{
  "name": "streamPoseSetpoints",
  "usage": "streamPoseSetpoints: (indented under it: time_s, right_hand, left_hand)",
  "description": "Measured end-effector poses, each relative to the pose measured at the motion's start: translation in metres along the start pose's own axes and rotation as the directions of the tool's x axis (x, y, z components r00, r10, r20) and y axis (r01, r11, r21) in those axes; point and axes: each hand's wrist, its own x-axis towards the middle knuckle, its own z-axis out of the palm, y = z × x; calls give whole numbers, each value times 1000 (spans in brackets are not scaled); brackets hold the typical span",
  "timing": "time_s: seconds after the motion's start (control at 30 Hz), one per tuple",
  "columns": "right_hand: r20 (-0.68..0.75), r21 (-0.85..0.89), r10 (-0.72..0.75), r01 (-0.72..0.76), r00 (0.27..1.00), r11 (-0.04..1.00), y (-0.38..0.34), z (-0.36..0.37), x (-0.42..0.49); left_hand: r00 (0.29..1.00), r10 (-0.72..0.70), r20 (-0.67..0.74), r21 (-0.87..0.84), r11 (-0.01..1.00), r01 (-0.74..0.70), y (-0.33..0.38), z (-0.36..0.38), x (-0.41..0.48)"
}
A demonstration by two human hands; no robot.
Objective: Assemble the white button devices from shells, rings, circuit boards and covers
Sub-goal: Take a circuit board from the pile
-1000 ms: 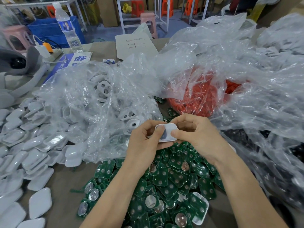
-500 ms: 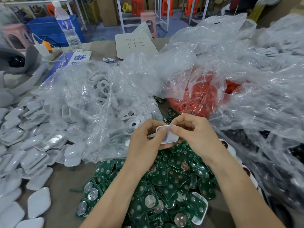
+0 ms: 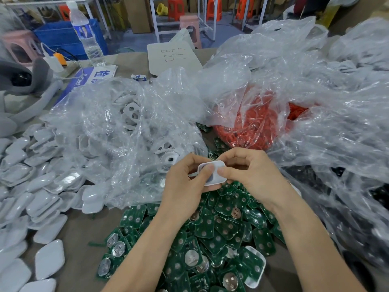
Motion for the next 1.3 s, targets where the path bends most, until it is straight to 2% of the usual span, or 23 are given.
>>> streamPoseSetpoints:
  time_s: [0.17,0.47,0.6,0.63,0.73,0.77,0.93,1.0,1.03,1.1,1.13,1.2,1.23,1.3]
  right_hand:
    - [-66,-56,16,-20,998,998,3,-1,2]
    - [-85,-141,7,-19,996,990,5,-1,2]
    - [-67,-51,39,-43,997,998,2,-1,3]
    - [-64,-8,55,-56,996,998,1,-3,3]
    - [-61,121,103,-95,993,988,0,-7,5]
    - [-54,153,114,-105,992,983,-1,-8,5]
    - [22,217,122,-124,992,968,-6,-12,3]
    - [-16,210,104,-99,994,973,-9,-20,0]
    - [-77,152,92,-79,993,985,-11,-25,-2]
    - [-187,-129,35,-60,982,990,-14,-31,-7]
    - [-166,-299,14,-64,986,952,-14,-30,-10]
    - [-9,-562,68,-61,998,825,-11,-16,-15]
    - [53,-646,103,-44,993,762,-7,-6,-16]
    - [89,-745,85,9,992,667,2,9,-17]
  left_hand:
    - [994,-54,92,24,998,52,3,-3,0]
    - [995,-64,82,46,997,60,3,-2,-2]
    - [986,-97,134,-19,995,101,9,-5,-2]
    - [984,-79,159,4,997,79,9,-6,-2]
    - [976,50,210,288,951,-110,8,-10,-1]
    - [973,81,215,329,932,-150,8,-9,-1]
    - [965,186,185,352,904,-242,9,-11,0]
    - [966,198,167,339,908,-245,10,-13,1]
    - [969,199,148,337,911,-239,10,-14,2]
    - [973,208,98,343,911,-229,10,-17,4]
    - [973,216,80,343,910,-231,9,-19,5]
    - [971,230,67,332,913,-239,8,-21,6]
    - [970,232,68,322,916,-241,8,-22,7]
    - [969,234,73,308,919,-245,7,-22,7]
